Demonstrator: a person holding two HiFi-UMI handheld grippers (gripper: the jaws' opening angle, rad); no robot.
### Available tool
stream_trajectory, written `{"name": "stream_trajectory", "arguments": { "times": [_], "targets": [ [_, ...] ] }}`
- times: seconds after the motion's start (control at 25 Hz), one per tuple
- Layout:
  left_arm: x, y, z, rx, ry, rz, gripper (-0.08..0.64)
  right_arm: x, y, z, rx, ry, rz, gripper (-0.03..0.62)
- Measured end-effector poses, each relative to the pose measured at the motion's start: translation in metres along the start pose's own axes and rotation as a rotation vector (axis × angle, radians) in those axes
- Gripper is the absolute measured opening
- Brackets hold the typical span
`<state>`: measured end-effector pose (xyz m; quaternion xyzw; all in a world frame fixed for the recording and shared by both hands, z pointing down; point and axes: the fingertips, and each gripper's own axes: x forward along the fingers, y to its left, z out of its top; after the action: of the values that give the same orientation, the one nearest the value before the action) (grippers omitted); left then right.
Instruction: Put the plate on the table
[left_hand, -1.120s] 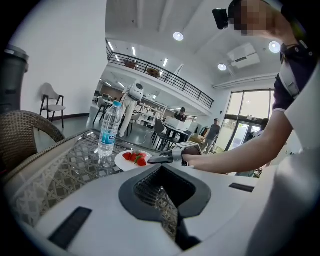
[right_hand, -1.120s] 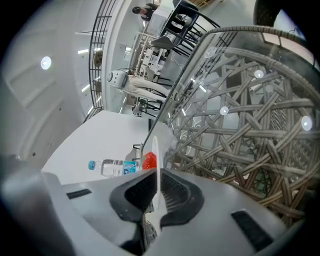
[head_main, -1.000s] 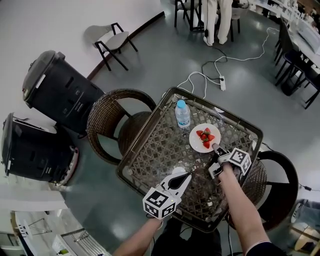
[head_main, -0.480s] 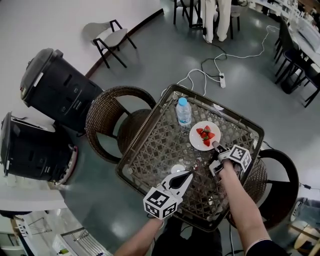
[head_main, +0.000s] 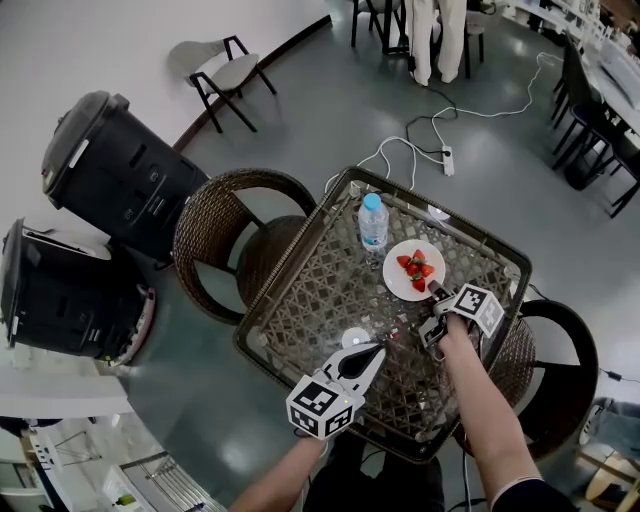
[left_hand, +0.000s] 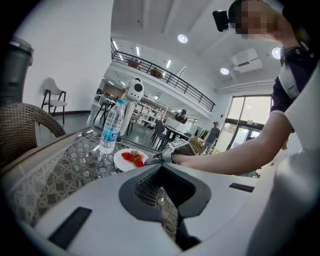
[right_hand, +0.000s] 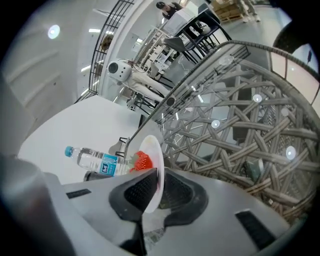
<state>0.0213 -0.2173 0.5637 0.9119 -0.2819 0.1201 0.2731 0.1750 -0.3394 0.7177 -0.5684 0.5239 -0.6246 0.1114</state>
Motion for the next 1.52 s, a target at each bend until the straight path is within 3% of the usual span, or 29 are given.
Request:
{"name": "stream_trajectory", "arguments": {
  "times": [0.44,1.04,1.52],
  "targets": [
    [-0.004,0.0,-0.004,-0.002,0.008,-0.004,0.008,0.002,-0.004,0.001,-0.115,0.011,-0.119,0.045],
    [-0.016,0.005,-0.001,0.0,-0.004,0.01,0.008,0.004,-0.002,0.001,-0.4,0.039,-0.274,0.075],
    [-0.026,0.007,-0.001,-0.005,-0.018,0.021,0.008,0.0,0.001,0.011,-0.51,0.03,-0.326,0.089]
  ]
}}
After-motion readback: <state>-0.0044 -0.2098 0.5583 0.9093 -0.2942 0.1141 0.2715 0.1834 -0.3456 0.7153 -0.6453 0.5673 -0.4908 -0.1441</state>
